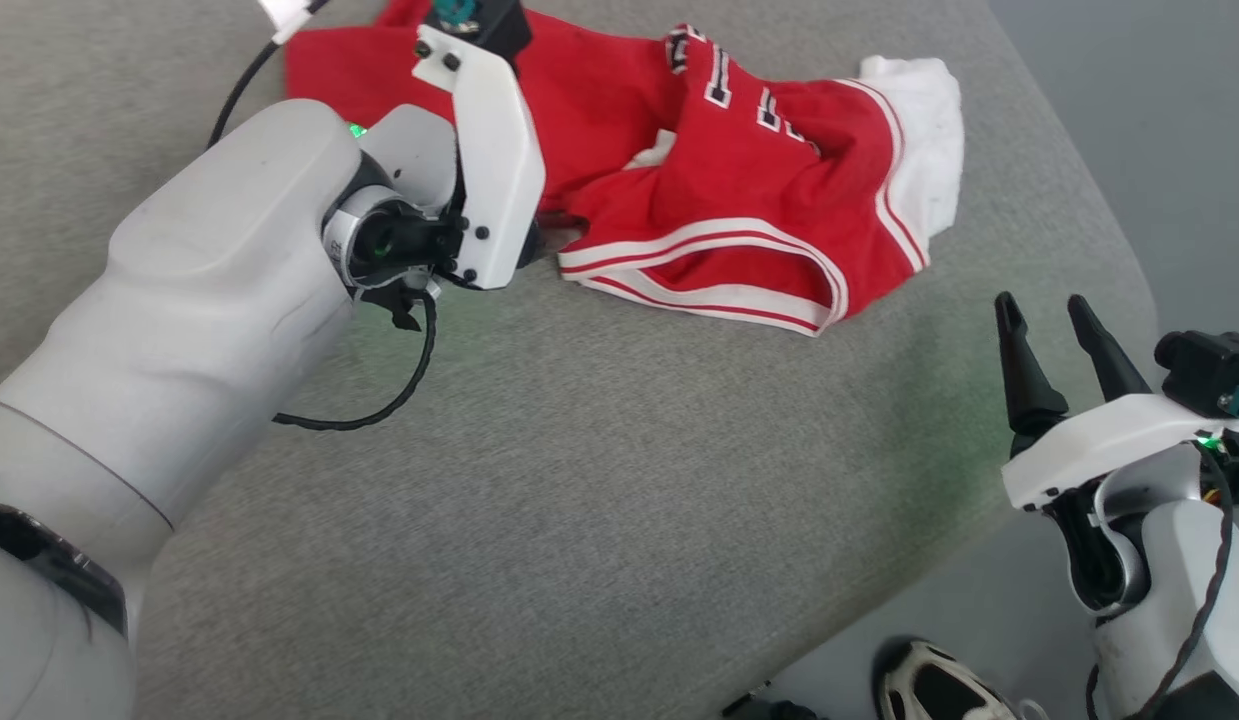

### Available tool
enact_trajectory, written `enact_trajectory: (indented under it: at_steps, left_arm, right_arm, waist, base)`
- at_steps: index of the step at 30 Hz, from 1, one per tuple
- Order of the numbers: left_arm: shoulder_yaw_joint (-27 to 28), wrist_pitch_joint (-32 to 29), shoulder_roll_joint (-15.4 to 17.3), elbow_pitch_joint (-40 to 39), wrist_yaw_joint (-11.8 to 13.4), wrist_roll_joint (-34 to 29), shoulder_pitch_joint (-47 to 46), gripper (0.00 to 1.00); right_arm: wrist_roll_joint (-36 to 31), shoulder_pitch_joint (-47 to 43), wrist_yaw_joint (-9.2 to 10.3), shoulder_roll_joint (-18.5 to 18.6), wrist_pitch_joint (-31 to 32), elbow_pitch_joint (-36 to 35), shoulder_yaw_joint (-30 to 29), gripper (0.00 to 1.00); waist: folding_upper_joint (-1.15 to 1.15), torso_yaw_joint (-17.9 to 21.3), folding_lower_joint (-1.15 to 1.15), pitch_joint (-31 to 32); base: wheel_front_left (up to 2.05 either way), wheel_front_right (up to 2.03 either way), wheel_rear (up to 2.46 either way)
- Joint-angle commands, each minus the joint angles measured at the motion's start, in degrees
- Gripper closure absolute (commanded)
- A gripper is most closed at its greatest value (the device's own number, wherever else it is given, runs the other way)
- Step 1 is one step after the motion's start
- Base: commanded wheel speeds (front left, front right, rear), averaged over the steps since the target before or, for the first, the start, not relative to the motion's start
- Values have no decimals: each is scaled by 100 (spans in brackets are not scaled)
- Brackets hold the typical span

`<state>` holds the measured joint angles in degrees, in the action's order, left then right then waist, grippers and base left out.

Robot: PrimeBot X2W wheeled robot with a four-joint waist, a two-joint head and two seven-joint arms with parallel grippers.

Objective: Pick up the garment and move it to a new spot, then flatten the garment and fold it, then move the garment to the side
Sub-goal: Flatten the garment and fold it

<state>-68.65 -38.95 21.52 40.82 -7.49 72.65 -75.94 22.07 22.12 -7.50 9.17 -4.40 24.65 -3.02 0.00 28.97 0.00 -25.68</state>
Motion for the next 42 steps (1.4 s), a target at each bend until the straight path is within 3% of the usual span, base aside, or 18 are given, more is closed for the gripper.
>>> enact_trajectory:
  at_steps: [1,6,7,8,10,17,21,28,29,31,38,42]
  left_arm:
    - [15,-45,-11,126,3,184,-18,0]
    - [-84,-166,-92,277,3,395,-37,0]
    - [-77,-181,-93,294,3,487,-25,15]
    - [-75,-204,-105,279,3,512,-23,54]
    - [-96,-284,-140,176,3,656,-29,100]
    - [-231,-418,-333,-1194,3,1035,148,100]
    - [-385,-491,-475,-2061,2,937,442,100]
    - [-469,-323,-596,-2132,2,172,1185,100]
    - [-466,-316,-584,-2098,2,53,1234,70]
    - [-468,-291,-525,-2007,2,-46,1298,0]
    - [-471,-655,-36,-2286,2,114,964,0]
    - [-457,-538,187,-2242,2,171,710,0]
  right_arm:
    - [53,102,2,-36,-60,30,55,0]
    - [135,190,2,-43,-153,119,158,0]
    - [149,210,2,-44,-184,137,169,0]
    - [174,218,2,-41,-190,160,177,0]
    - [188,218,2,-29,-236,206,190,0]
    - [378,166,3,7,-190,269,300,0]
    - [450,140,2,36,-166,221,366,0]
    - [492,281,2,25,-139,153,478,0]
    - [495,278,2,28,-142,140,479,0]
    - [506,227,2,74,-163,133,435,0]
    - [438,63,2,69,-122,108,304,0]
    - [429,35,2,31,-105,62,320,0]
  waist:
    - [0,180,0,-151]
    - [0,297,0,-283]
    - [0,305,0,-294]
    - [0,309,0,-301]
    - [0,298,0,-305]
    - [0,135,0,-181]
    - [0,37,0,-179]
    - [0,55,0,-261]
    - [0,58,0,-262]
    - [0,29,0,-231]
    - [0,-115,0,-50]
    - [0,-122,0,-28]
  base:
    - [0,0,0]
    - [0,0,0]
    - [0,0,0]
    - [0,0,0]
    - [0,0,0]
    - [0,0,0]
    - [0,0,0]
    - [0,0,0]
    - [0,0,0]
    - [0,0,0]
    - [0,0,0]
    - [0,0,0]
